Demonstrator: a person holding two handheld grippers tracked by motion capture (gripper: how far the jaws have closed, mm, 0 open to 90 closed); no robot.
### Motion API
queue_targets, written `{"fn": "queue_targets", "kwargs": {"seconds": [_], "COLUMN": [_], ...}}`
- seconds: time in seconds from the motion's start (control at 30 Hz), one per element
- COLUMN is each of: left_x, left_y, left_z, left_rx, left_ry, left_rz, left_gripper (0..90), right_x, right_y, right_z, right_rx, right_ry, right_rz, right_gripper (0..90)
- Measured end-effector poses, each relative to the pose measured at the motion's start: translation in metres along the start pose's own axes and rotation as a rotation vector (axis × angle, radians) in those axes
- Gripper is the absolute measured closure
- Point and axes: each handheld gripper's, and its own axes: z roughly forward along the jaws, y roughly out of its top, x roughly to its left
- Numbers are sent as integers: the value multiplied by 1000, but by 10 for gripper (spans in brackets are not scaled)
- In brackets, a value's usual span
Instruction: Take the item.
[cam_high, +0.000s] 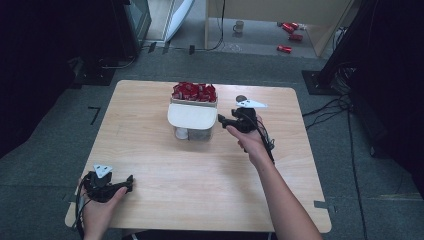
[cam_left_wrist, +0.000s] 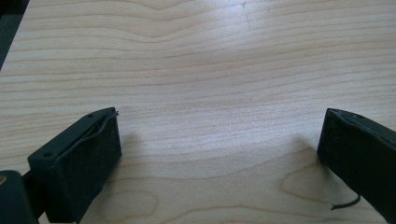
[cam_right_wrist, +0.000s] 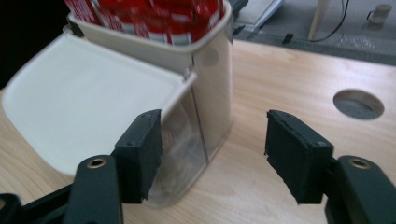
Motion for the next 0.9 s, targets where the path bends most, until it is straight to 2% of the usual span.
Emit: {"fn": "queue_targets", "kwargs": {"seconds": [0.17, 0.37, 0.43, 0.6, 0.9], "left_x": [0, 0, 0, 0, 0], "left_y": [0, 0, 0, 0, 0], "left_z": [0, 0, 0, 0, 0], "left_rx": [0, 0, 0, -1, -1], "left_ry": [0, 0, 0, -1, -5], "left_rz": [0, 0, 0, 0, 3], "left_gripper": [0, 0, 0, 0, 0], "right_x": [11, 31, 34, 40, 33], "right_y": [17, 35, 37, 47, 52], "right_z": [-1, 8, 11, 21, 40], "right_rx": [-49, -65, -67, -81, -88], "right_ry": [26, 70, 69, 37, -20], "right_rz": [0, -26, -31, -27, 17], "right_gripper": [497, 564, 569, 589, 601]}}
